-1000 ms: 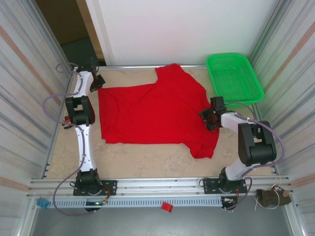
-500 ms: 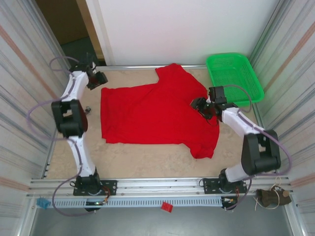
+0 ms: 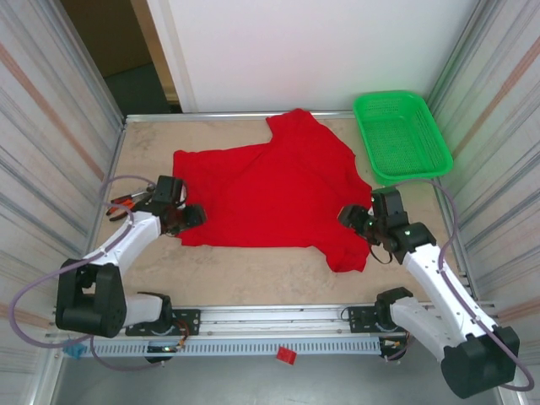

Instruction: Fold the inside-out t-shirt

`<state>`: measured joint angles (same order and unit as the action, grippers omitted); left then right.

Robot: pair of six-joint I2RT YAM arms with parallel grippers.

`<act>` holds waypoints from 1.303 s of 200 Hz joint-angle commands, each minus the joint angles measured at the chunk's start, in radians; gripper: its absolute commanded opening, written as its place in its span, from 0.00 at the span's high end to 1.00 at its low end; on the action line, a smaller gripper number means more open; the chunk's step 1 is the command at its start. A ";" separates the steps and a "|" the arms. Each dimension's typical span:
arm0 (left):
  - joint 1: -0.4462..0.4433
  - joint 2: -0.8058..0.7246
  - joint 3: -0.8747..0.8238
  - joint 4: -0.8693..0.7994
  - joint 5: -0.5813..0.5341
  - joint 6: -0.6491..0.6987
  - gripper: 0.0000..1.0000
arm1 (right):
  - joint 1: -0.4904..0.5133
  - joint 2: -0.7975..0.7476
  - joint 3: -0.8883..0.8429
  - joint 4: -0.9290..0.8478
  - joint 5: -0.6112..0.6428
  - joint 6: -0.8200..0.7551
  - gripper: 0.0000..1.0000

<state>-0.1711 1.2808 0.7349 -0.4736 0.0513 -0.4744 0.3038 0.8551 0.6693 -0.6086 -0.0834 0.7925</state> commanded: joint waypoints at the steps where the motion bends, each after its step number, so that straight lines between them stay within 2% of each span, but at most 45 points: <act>1: 0.006 0.027 0.023 0.105 -0.056 0.000 0.44 | 0.031 -0.023 -0.024 -0.073 0.073 0.042 0.36; 49: 0.007 0.154 0.046 0.143 -0.051 0.016 0.49 | 0.038 0.017 -0.027 -0.043 0.079 0.059 0.36; 154: 0.005 0.168 -0.025 0.174 -0.103 -0.004 0.51 | 0.039 0.035 -0.007 -0.025 0.087 0.059 0.36; 172: 0.005 0.184 -0.025 0.186 -0.099 -0.004 0.62 | 0.039 0.033 -0.002 -0.025 0.085 0.060 0.36; 196: 0.005 0.197 -0.025 0.196 -0.094 0.006 1.00 | 0.038 0.029 0.005 -0.028 0.083 0.058 0.36; 227: 0.001 0.077 -0.045 0.139 -0.092 0.004 1.00 | 0.039 0.027 0.019 -0.041 0.081 0.047 0.36; 260: -0.002 -0.228 -0.127 -0.011 -0.099 -0.058 1.00 | 0.038 0.024 0.022 -0.049 0.075 0.036 0.35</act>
<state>-0.1703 1.2572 0.6559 -0.3450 -0.0277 -0.4816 0.3347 0.8928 0.6621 -0.6334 -0.0196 0.8295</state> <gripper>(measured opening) 0.047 0.644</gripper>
